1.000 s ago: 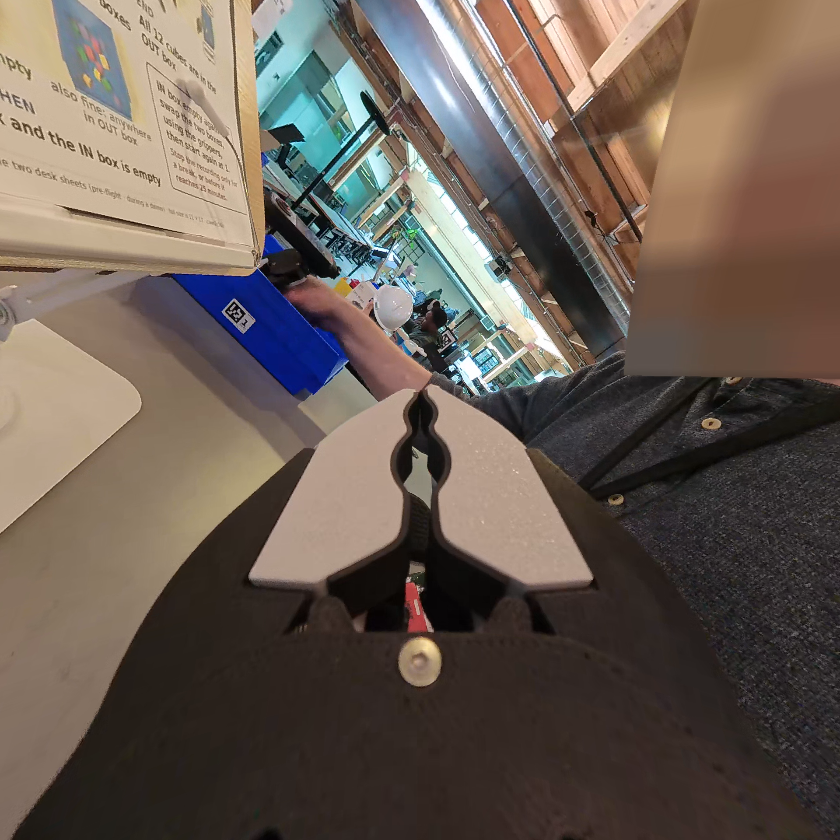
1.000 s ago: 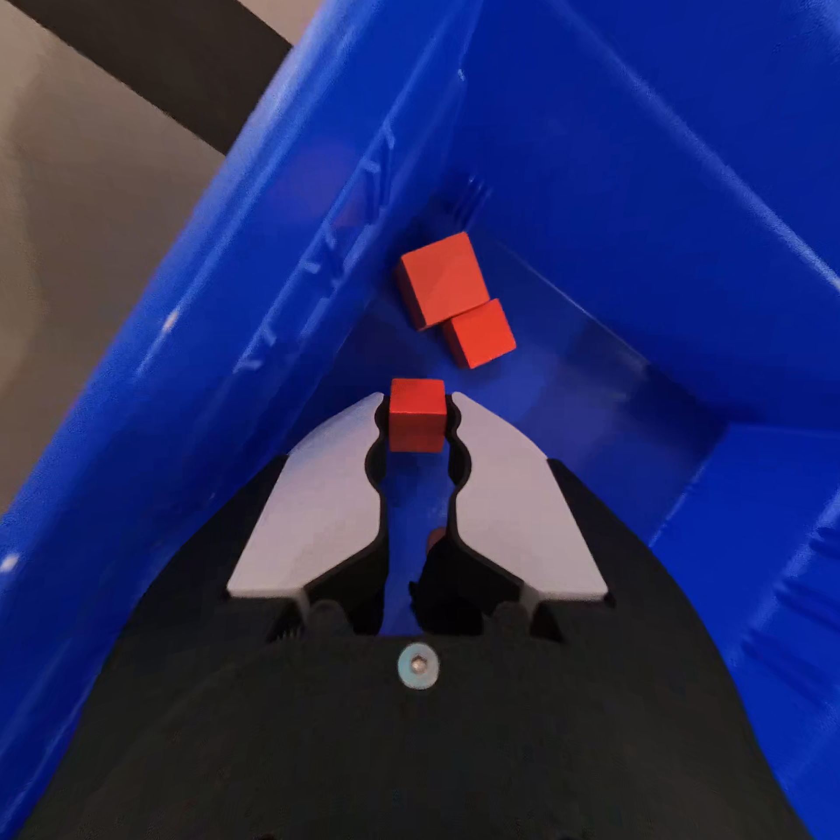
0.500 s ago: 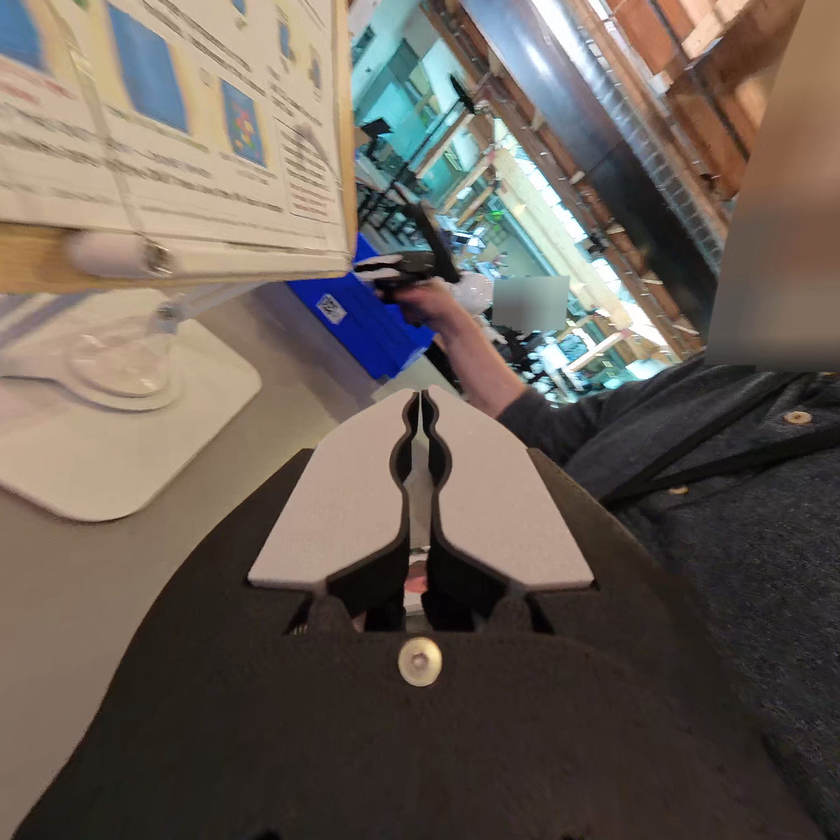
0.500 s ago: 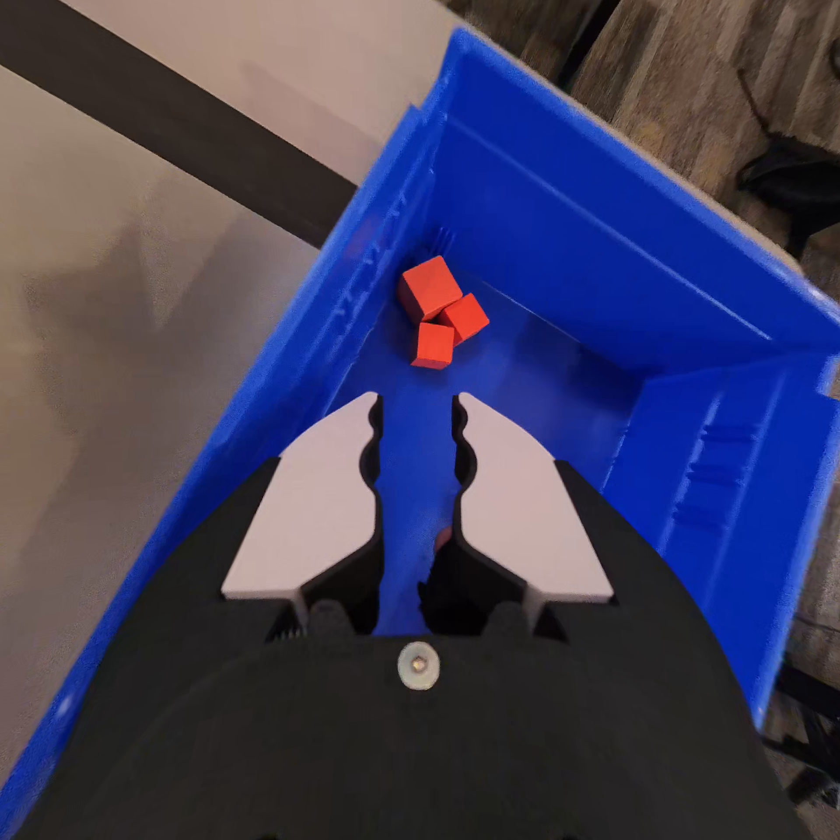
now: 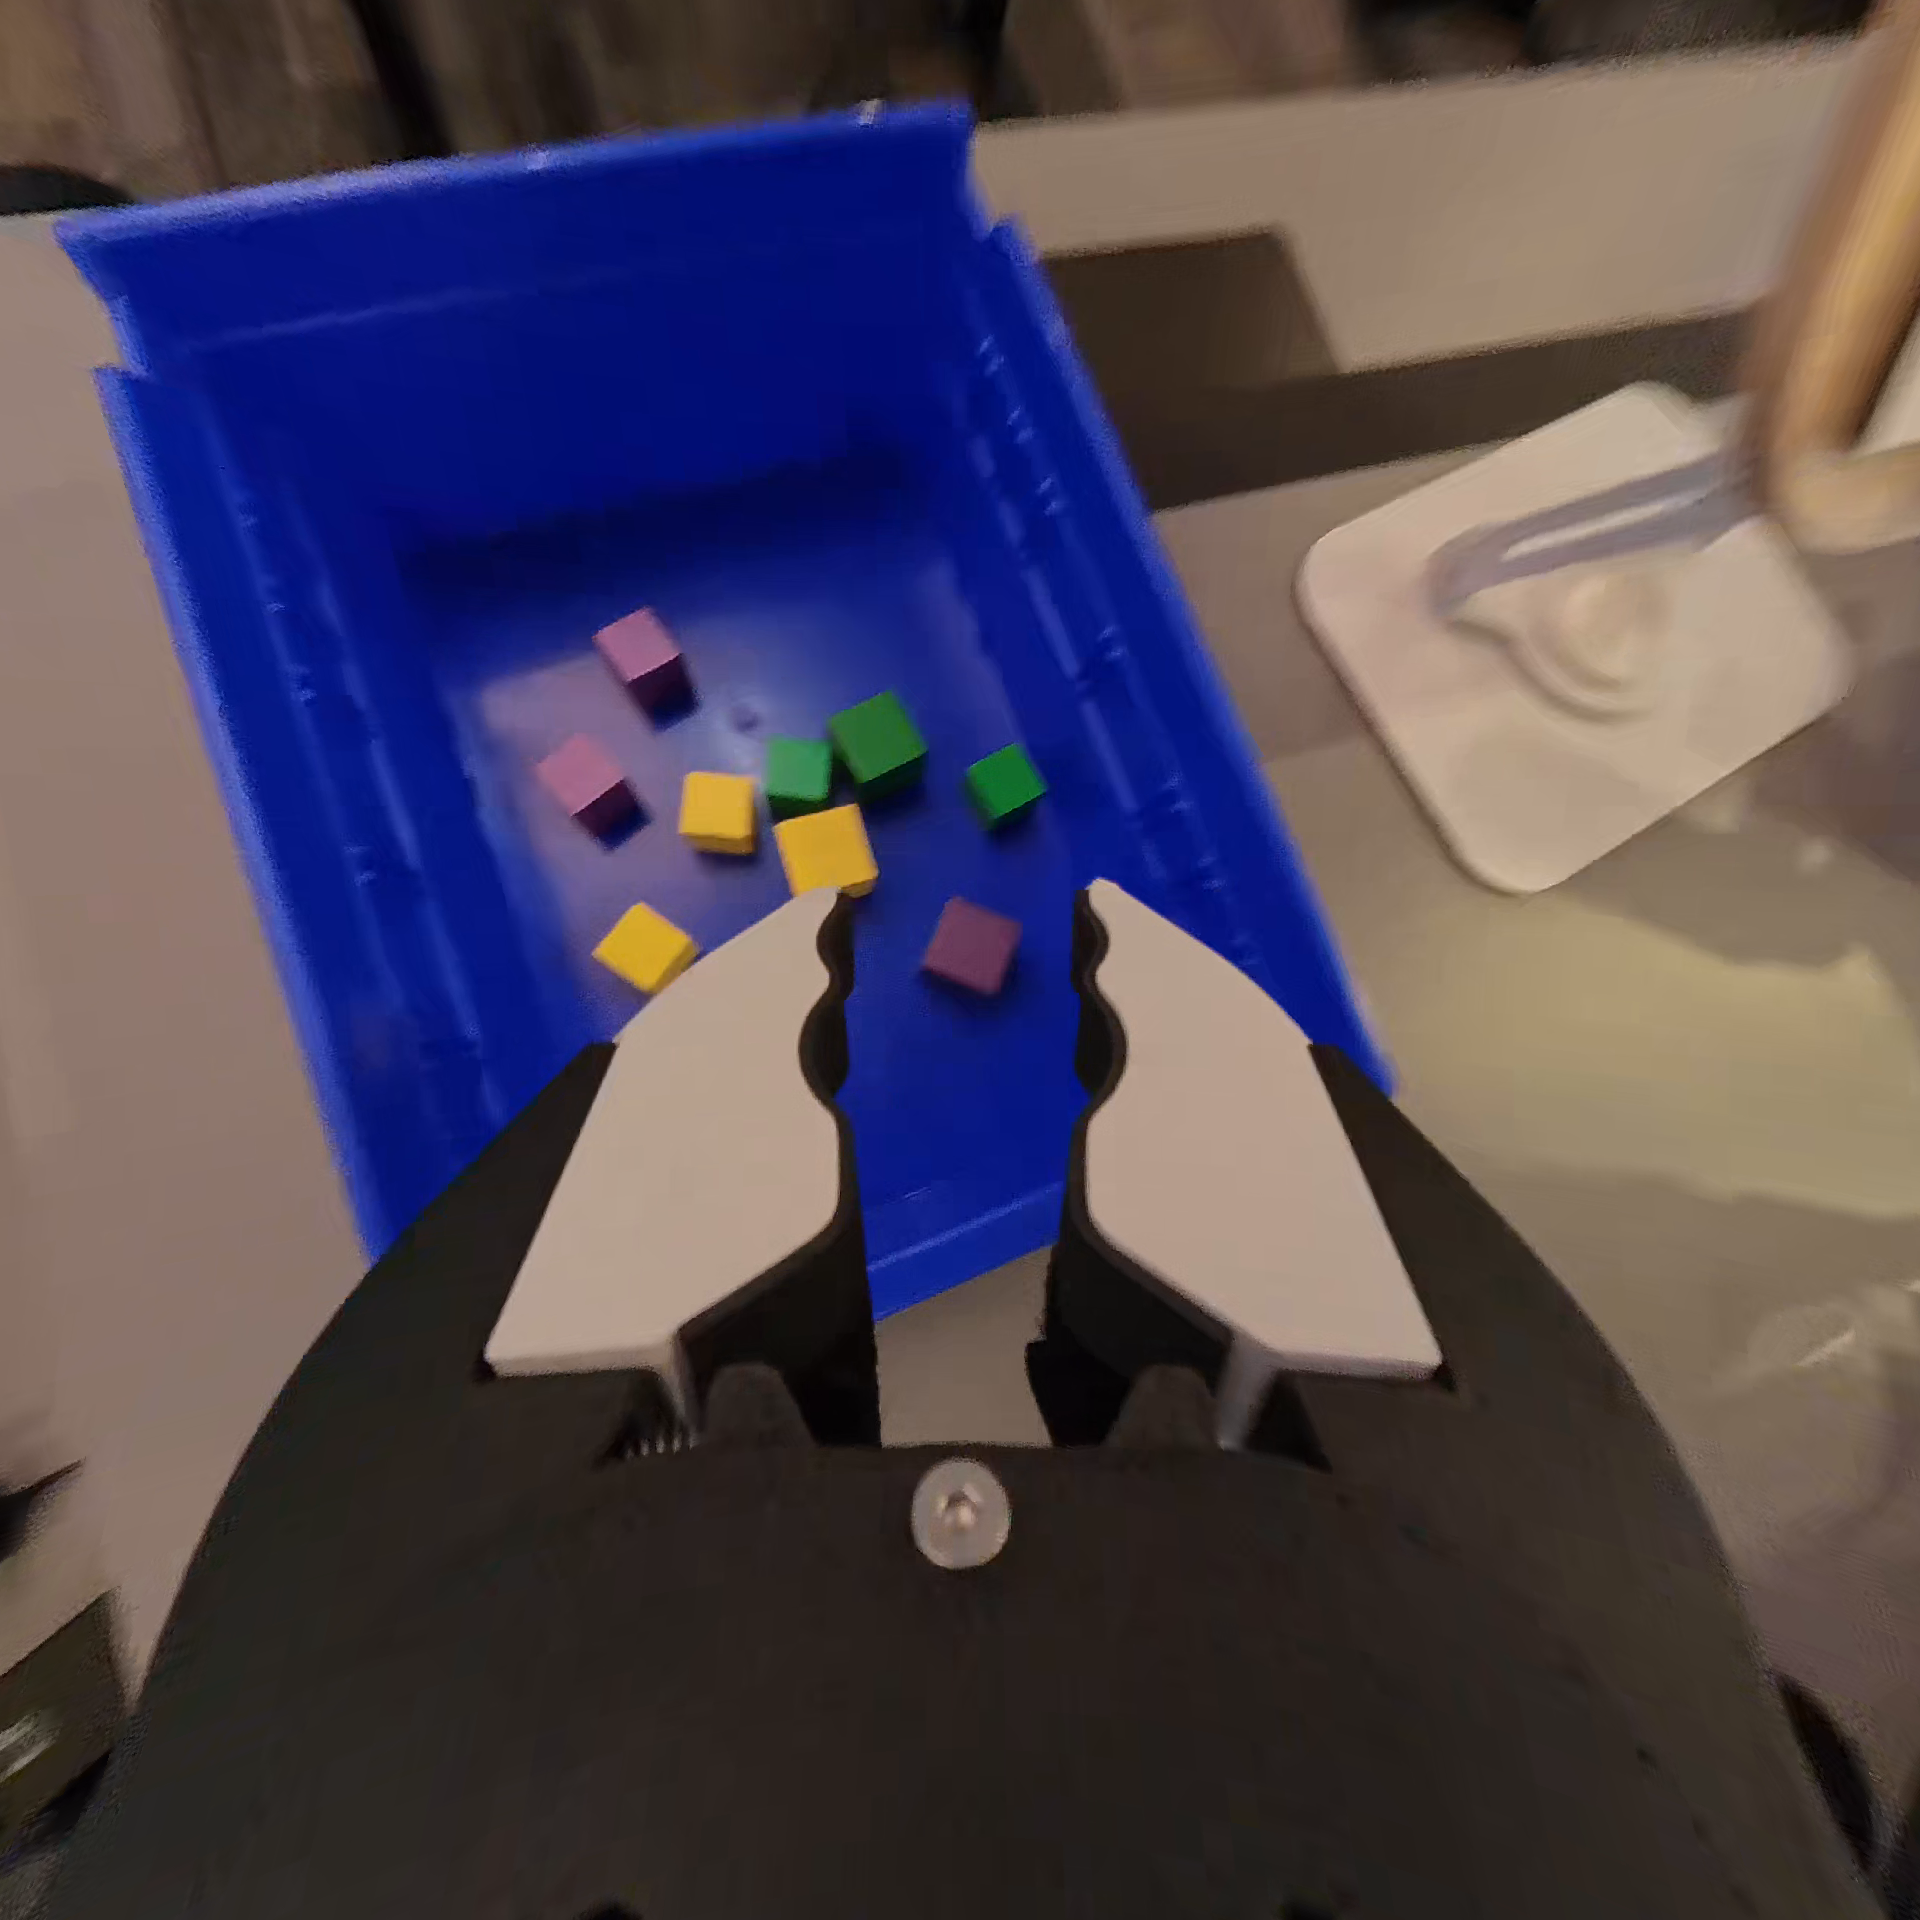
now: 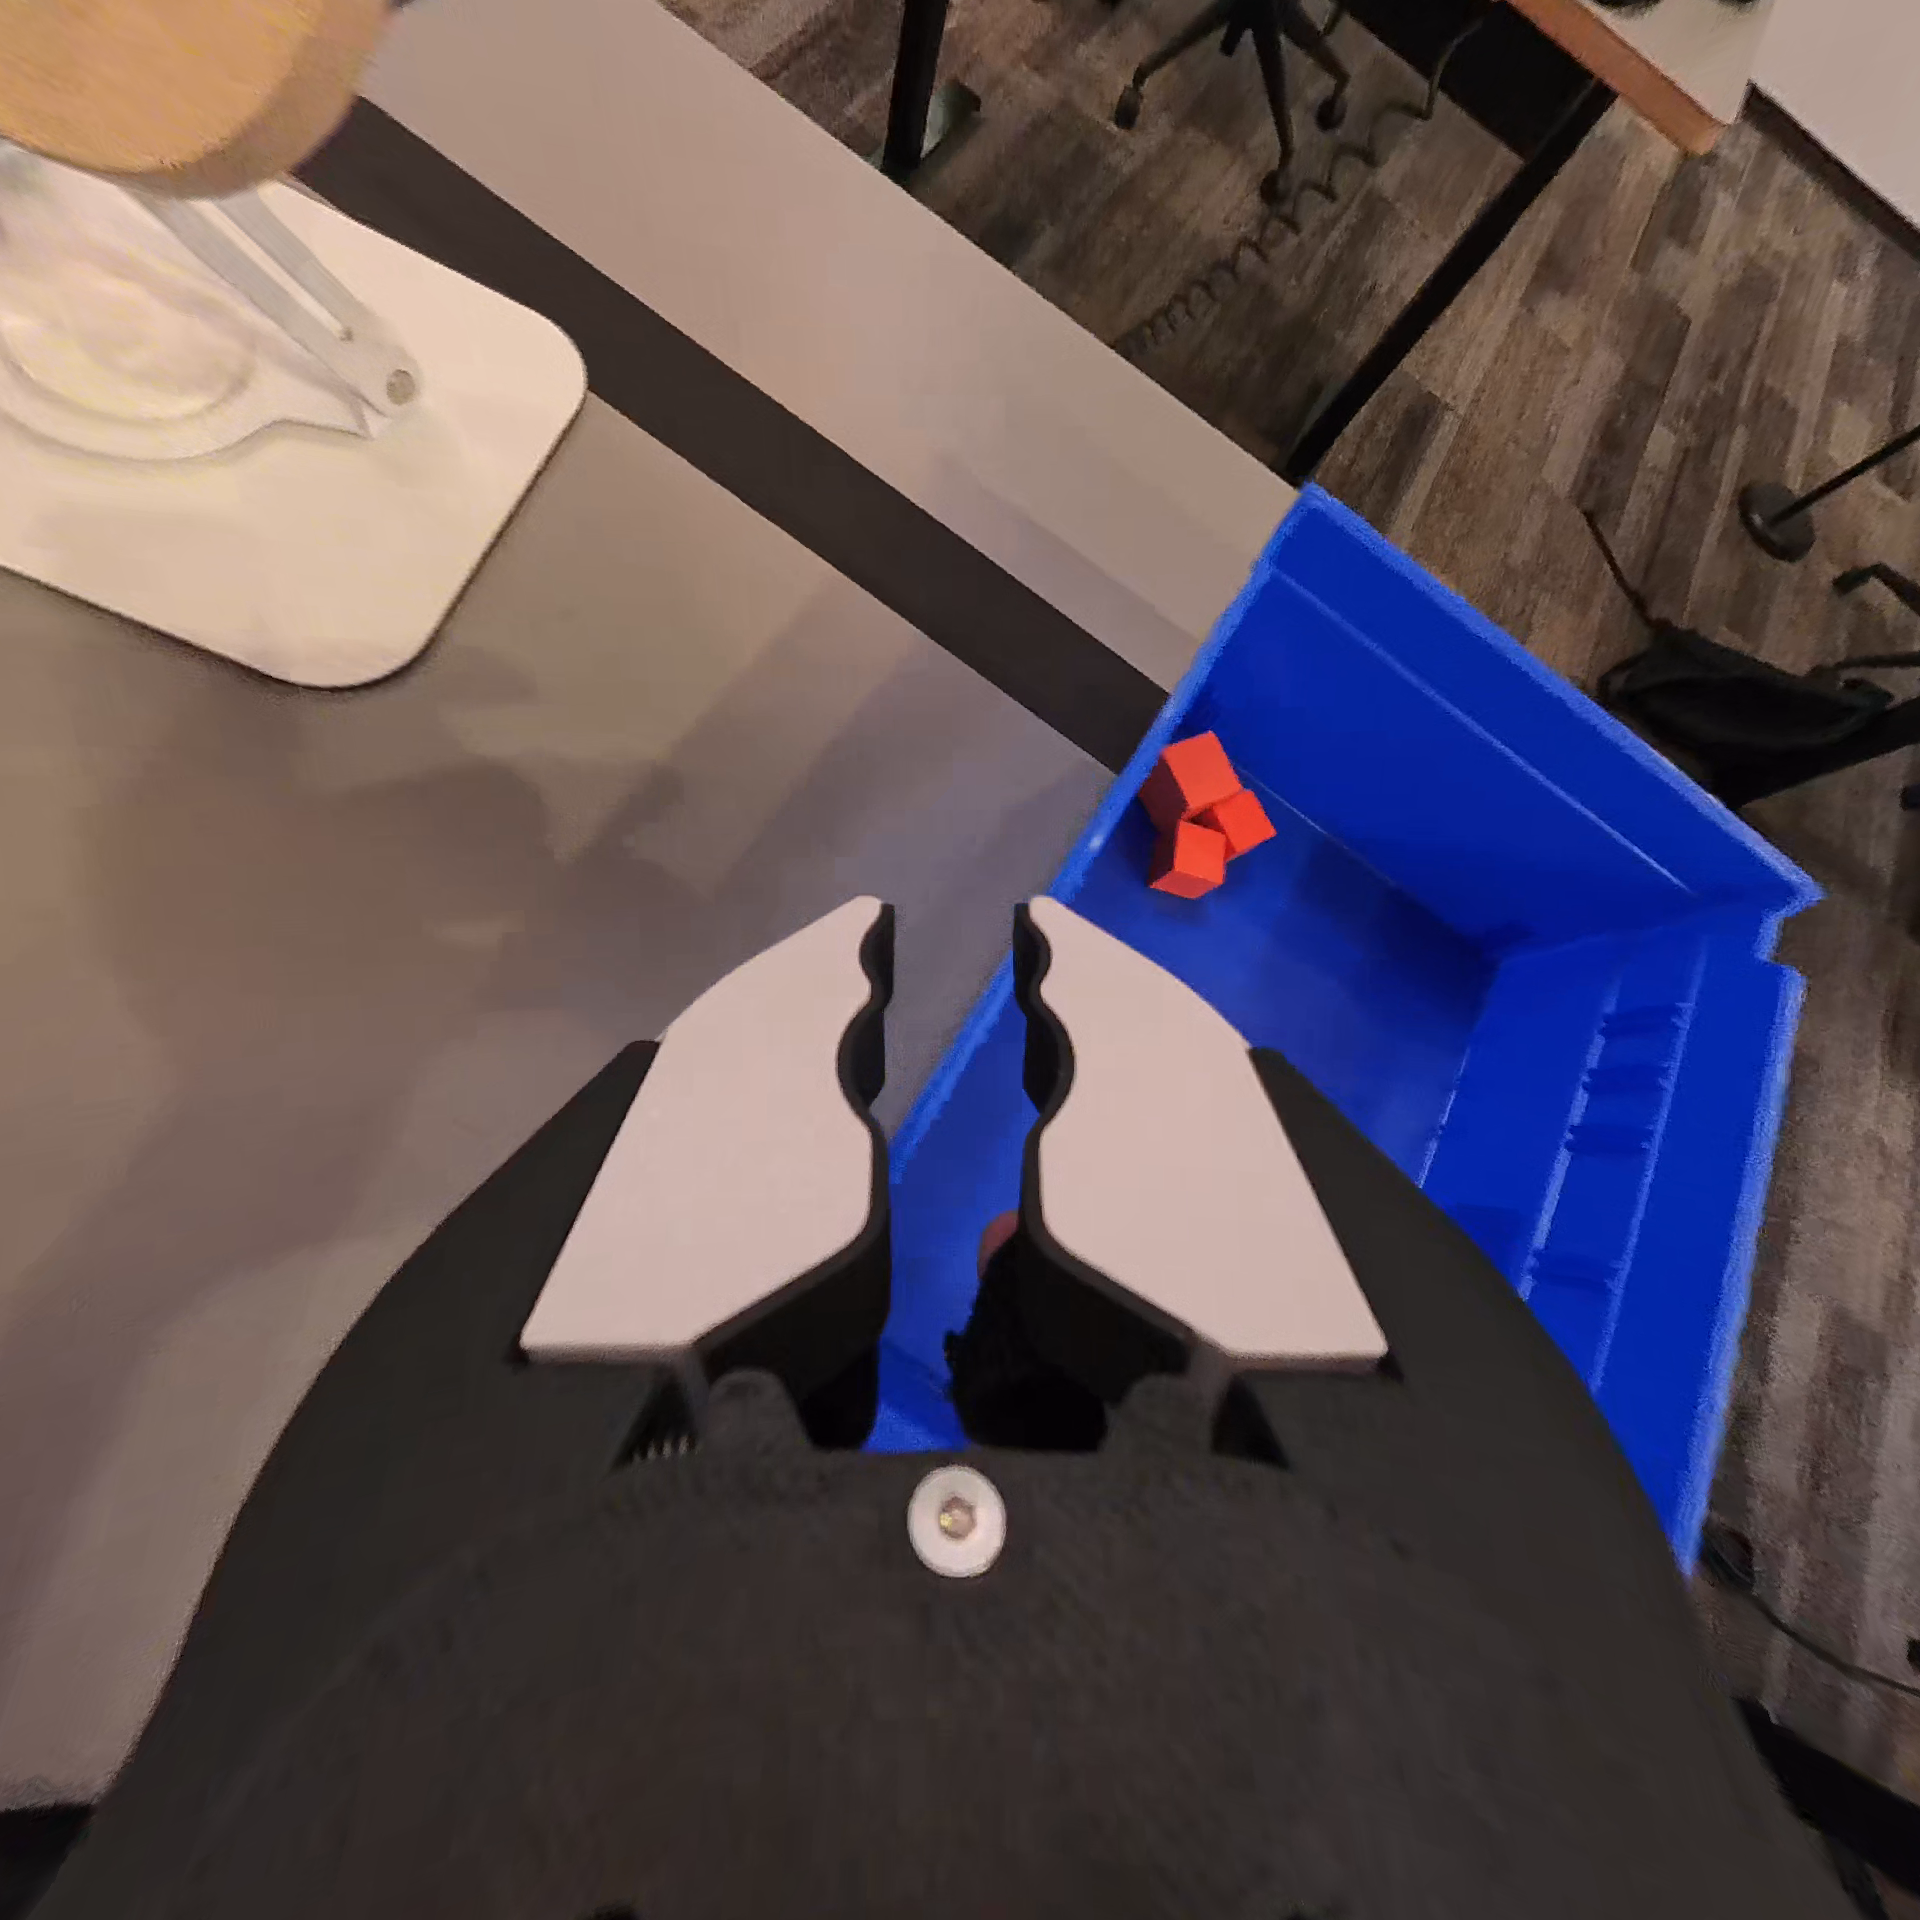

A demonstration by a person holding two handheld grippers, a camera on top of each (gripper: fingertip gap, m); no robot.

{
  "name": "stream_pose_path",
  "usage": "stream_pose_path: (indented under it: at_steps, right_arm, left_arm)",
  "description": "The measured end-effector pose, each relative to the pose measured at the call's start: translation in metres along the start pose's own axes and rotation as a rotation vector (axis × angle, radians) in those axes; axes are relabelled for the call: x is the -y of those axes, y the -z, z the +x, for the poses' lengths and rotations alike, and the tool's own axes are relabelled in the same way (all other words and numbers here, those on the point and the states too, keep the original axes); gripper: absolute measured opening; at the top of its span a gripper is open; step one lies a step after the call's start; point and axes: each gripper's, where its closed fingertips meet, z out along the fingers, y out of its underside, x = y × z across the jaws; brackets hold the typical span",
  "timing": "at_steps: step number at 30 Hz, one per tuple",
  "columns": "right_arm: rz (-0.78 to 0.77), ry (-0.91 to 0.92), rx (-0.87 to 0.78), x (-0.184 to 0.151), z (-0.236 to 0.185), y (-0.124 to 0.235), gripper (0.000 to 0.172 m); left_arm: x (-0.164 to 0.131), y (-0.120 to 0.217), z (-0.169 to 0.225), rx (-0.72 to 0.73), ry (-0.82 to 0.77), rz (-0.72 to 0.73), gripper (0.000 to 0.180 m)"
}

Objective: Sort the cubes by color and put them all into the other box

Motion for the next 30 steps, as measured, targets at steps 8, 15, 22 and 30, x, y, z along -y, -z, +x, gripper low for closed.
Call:
stream_pose_path:
  at_steps: [8, 15, 22, 30]
  right_arm:
    - [0.034, 0.011, 0.071, 0.015, -0.029, -0.006, 0.021]
    - [0.061, 0.029, 0.104, 0.025, -0.042, -0.009, 0.019]
    - [0.079, 0.039, 0.129, 0.027, -0.053, -0.009, 0.018]
    - [0.098, 0.050, 0.126, 0.029, -0.055, -0.002, 0.018]
  left_arm:
    - [-0.035, -0.047, -0.062, 0.183, -0.342, -0.394, 0.053]
    - [-0.057, -0.072, -0.087, 0.240, -0.608, -0.706, 0.056]
    - [-0.073, -0.085, -0.103, 0.248, -0.597, -0.862, 0.035]
    - [-0.079, -0.085, -0.104, 0.238, -0.548, -0.876, 0.023]
